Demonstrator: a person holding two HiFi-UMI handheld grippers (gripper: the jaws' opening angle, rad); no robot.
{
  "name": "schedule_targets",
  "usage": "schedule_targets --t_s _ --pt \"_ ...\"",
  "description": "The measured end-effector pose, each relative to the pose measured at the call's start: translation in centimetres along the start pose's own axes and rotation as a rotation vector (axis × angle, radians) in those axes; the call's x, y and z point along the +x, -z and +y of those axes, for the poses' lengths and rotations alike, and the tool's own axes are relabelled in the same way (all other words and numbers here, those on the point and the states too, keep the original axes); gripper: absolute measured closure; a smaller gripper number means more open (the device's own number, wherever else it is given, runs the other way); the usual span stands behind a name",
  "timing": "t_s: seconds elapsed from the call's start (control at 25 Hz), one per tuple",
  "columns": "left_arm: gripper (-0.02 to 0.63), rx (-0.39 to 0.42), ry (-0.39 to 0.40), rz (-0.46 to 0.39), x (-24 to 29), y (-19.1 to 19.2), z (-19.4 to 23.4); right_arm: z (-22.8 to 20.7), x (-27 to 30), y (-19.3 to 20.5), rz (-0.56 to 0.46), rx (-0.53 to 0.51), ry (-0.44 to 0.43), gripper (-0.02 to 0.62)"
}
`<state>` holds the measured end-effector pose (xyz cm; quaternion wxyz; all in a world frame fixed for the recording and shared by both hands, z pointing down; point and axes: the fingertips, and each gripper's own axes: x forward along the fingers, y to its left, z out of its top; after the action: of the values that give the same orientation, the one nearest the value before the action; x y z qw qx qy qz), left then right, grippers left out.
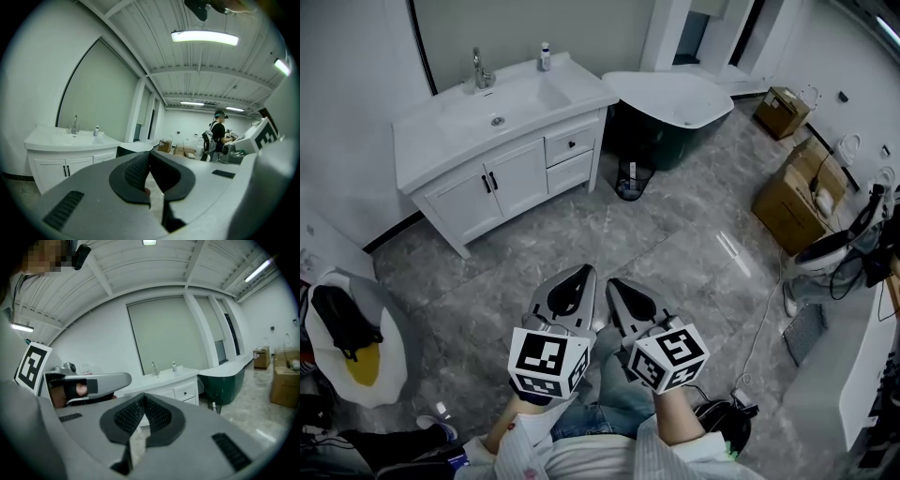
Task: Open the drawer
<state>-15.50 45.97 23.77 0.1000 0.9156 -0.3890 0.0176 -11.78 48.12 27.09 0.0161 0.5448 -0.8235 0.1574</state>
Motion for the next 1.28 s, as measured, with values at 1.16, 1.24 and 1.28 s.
schedule_targets --t_s 1.16,1.24,1.28 --pt "0.589 -0.006 -0.188 -0.020 24.3 -5.1 3.3 -21.2 12.1 -8.6 0.067 -0.006 -0.168 0.586" --pt "0.589 -0.009 -0.207 -0.028 25.6 -5.5 3.6 -22.3 12.6 -9.2 0.067 -0.016 -0.183 0.586" --pt "0.589 -0.009 -0.215 -0.032 26.3 -5.6 3.6 -22.8 12.9 -9.5 0.068 -0.020 -0.190 0.586"
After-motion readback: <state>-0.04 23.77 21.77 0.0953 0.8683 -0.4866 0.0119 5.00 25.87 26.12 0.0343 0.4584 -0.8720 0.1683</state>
